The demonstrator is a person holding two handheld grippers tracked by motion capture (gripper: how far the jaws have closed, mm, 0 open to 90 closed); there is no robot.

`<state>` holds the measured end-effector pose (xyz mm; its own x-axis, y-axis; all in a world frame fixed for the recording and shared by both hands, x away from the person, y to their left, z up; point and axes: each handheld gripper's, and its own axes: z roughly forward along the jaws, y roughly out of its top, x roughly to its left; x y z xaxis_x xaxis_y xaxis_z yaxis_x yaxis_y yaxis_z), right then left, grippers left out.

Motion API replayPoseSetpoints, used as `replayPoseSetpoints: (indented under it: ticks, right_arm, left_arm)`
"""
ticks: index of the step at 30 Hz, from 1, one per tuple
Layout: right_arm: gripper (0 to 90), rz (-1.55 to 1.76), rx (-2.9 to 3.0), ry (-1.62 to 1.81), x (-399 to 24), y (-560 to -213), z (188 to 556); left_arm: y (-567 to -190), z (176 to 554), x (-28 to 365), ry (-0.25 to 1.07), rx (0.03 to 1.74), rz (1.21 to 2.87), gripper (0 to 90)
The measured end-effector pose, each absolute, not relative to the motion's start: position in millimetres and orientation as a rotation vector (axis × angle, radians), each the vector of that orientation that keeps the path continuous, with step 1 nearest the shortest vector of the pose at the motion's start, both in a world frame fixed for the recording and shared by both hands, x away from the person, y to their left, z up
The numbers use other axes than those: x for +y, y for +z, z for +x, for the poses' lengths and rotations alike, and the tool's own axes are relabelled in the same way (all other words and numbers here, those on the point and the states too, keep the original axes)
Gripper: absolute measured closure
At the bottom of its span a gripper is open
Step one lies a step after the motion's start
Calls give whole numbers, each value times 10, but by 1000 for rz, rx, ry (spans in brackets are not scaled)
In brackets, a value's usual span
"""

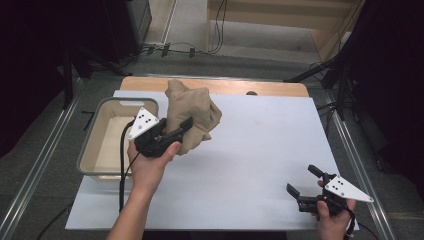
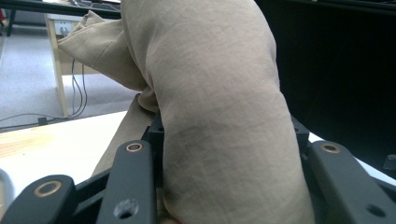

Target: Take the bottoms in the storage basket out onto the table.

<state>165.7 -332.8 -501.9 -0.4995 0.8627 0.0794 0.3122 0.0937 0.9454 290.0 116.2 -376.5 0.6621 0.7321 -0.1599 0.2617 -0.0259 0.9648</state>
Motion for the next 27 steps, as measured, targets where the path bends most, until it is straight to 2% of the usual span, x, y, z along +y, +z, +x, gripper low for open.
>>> replayPoseSetpoints:
  ticks: [27]
  right_arm:
    - [0,1143,1864,1404,-3332,-5022,1661]
  left_arm:
    - [-3980,2820,592,331,758,1688,522]
